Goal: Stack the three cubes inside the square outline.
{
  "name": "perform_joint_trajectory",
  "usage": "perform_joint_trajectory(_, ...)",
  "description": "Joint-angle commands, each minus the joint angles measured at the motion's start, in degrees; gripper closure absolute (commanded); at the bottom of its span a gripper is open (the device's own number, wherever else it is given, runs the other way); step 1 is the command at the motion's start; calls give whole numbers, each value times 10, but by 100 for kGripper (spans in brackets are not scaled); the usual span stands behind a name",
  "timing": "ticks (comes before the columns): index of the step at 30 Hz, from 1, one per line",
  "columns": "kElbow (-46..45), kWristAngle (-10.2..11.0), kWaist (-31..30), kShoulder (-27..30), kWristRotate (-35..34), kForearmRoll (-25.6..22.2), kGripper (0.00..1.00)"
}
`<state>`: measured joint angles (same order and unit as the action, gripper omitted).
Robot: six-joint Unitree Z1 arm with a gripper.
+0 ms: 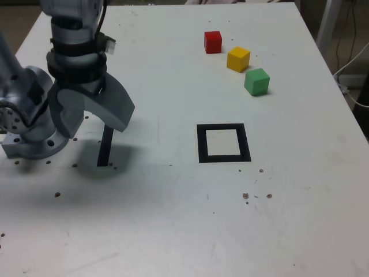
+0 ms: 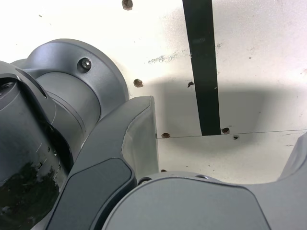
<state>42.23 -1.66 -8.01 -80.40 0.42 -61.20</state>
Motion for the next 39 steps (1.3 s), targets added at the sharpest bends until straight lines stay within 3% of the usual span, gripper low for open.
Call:
perform_joint_trajectory(1,-2,2,-1,-2,1,2,1)
perform_joint_trajectory(16,3,6,-1,-5,0,1,1)
perform_joint_trajectory(26,32,16,5,8,1,-40,1)
perform_joint_trajectory(32,81,33,20,2,8,-65,1)
perform_joint_trajectory(39,137,59,79,-30,39,-72,1)
